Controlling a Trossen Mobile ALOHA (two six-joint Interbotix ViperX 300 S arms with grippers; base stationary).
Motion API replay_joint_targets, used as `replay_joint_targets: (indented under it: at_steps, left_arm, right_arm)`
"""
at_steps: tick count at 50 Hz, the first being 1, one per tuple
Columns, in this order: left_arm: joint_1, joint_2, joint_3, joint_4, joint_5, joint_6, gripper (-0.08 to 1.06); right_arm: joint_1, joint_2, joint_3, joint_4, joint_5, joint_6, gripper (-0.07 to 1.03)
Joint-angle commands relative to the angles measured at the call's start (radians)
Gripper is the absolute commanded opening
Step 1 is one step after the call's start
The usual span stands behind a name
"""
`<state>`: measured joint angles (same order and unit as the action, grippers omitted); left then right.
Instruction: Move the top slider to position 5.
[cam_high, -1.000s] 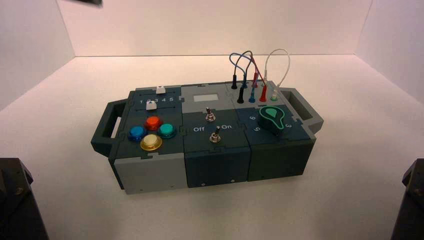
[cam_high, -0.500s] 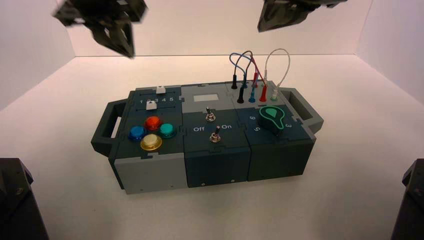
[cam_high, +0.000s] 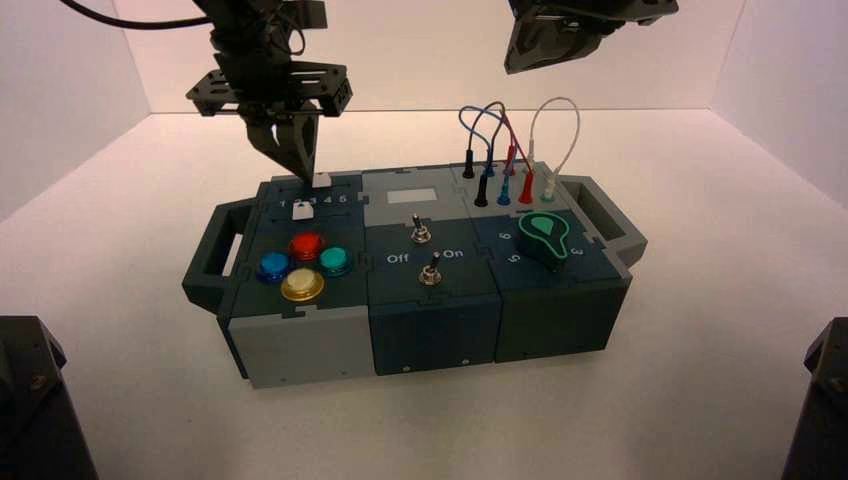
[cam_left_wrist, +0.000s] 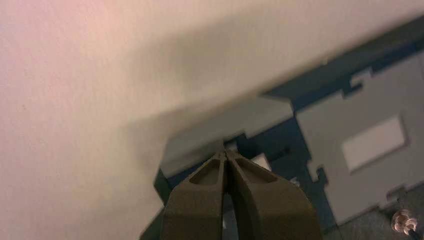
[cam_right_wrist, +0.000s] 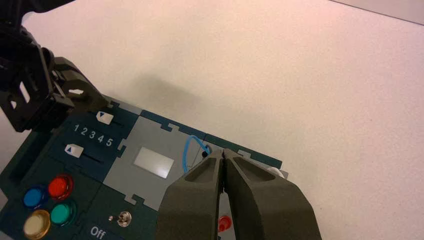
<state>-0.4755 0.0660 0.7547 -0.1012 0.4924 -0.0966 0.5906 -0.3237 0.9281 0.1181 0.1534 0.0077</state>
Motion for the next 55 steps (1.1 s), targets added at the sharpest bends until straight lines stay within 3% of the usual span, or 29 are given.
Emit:
replay_joint_targets:
  at_steps: [1,55]
  left_arm:
    - [-0.003,0.003,-0.020,0.000,-0.003,-0.005,-0.03]
    - [-0.072,-0.014,-0.009,-0.003,0.071,-0.005,-0.03]
  right_arm:
    - [0.006,-0.008,-0.020,-0.002,-0.011,-0.003,-0.02]
    - [0.006,0.040,-0.012,0.009,-0.054,0.006,-0.03]
